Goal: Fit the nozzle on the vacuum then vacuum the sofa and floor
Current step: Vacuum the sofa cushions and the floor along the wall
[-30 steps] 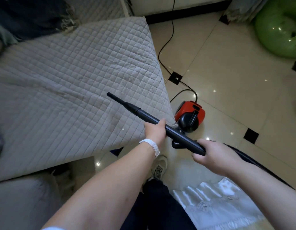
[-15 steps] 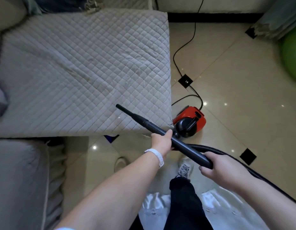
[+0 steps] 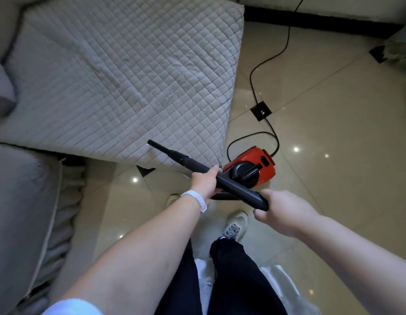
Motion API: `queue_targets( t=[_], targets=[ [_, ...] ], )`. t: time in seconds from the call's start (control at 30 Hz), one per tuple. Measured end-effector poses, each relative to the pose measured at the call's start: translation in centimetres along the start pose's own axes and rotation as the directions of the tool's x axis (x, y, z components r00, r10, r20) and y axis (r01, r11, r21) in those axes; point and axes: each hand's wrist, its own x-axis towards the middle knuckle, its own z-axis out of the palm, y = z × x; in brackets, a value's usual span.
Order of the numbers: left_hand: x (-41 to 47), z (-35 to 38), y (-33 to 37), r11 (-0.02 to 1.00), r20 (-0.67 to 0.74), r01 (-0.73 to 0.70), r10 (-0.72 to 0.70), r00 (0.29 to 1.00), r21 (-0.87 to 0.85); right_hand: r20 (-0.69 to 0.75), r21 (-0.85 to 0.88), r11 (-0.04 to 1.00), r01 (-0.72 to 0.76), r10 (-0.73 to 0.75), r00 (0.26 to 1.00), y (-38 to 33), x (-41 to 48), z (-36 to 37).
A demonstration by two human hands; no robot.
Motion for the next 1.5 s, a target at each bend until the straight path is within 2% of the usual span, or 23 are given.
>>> queue_targets(
  t=[0.47,1.03,1.5],
  targets=[
    [1.7,-1.5,-0.6,0.996,0.038,0.029,-0.026,0.999,-0.090,0.002,-0.057,0.998,-0.031,0.031,1.000,-0.8,1.4,0.9],
    [1.0,-2.7,-0.3,0.996,0.023,0.001,0.001,1.000,-0.089,0.026,-0.116,0.993,-0.012,0.015,1.000,-3.0,-0.2,-1.0],
    [-0.3,-0.2,1.5,0.985,-0.096,-0.096,0.083,0.992,-0.143,0.033,-0.109,0.993,0.053,-0.049,0.998,-2.1,0.1,-5.5]
  ],
)
